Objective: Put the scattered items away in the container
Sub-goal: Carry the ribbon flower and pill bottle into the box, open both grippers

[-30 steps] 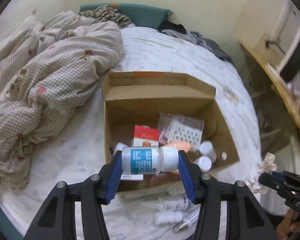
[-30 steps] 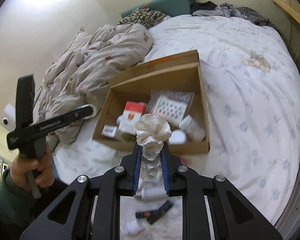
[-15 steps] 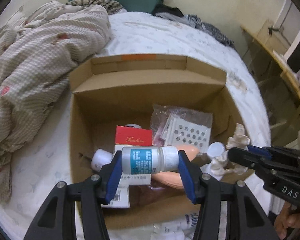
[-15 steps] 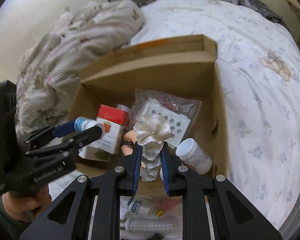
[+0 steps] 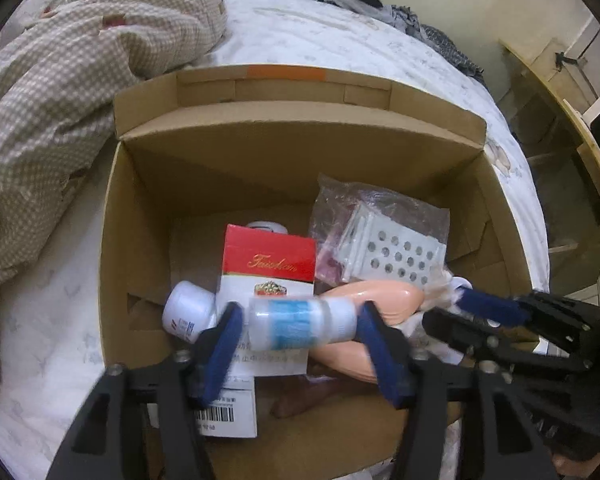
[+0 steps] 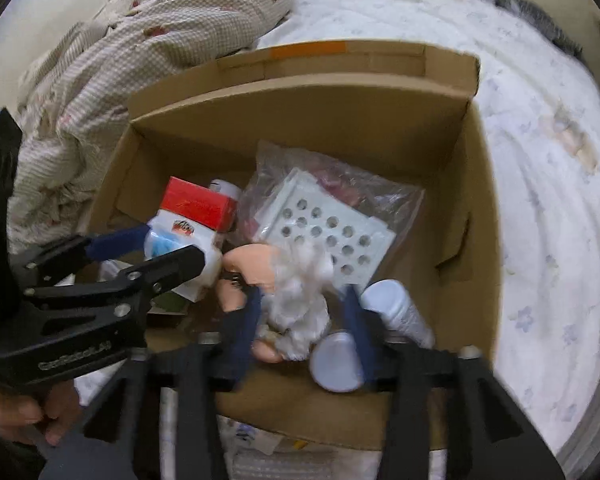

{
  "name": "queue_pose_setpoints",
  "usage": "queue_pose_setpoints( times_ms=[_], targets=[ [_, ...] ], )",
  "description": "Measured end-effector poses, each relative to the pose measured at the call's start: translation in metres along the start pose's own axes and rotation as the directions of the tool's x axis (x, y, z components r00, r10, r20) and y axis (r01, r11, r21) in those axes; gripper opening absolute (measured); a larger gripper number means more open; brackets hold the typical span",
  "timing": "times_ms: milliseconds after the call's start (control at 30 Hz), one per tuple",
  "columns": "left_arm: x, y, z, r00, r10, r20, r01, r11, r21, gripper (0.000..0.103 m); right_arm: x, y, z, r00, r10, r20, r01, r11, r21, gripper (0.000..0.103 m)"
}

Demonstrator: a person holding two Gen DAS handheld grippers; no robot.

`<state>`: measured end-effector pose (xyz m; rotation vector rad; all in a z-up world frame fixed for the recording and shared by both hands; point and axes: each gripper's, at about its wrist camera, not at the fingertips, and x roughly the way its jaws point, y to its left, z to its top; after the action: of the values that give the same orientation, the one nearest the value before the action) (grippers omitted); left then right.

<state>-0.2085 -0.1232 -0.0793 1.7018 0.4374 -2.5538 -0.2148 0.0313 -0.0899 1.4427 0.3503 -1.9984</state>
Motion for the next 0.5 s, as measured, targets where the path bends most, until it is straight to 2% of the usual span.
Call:
queue_pose_setpoints(
  times_ms=[33,133,333,500],
  targets=[
    [-0.001,0.001,-0.001,1.0,0.011,0.003,-0.011,1.0,-0.005,0.068,-0.004,0.0,0.0,1.0,-0.003,0.016,0.004,1.0,-0.004,0.067],
    [-0.008,0.004,-0.002,1.0,-0.002,0.009,0.002,1.0,-0.019,0.076,-0.018,-0.004,0.001,0.999,0.006,0.048,-0.007,1.0,0.011,0.067],
    [-0.036,0.012,-0.01,0.999,-0.025,0.044,0.027,0.998,-0.048,0.076,-0.054,-0.001,-0.005,0.996,-0.008,0.092,0.009,1.0,-0.012,0.067],
    [-0.061,0.013,-0.023,0.998,-0.045,0.038,0.047,0.997,-0.054,0.076,-0.091,0.0,-0.028,0.991,0.025,0.132,-0.026,1.0,0.006,0.067]
  ],
)
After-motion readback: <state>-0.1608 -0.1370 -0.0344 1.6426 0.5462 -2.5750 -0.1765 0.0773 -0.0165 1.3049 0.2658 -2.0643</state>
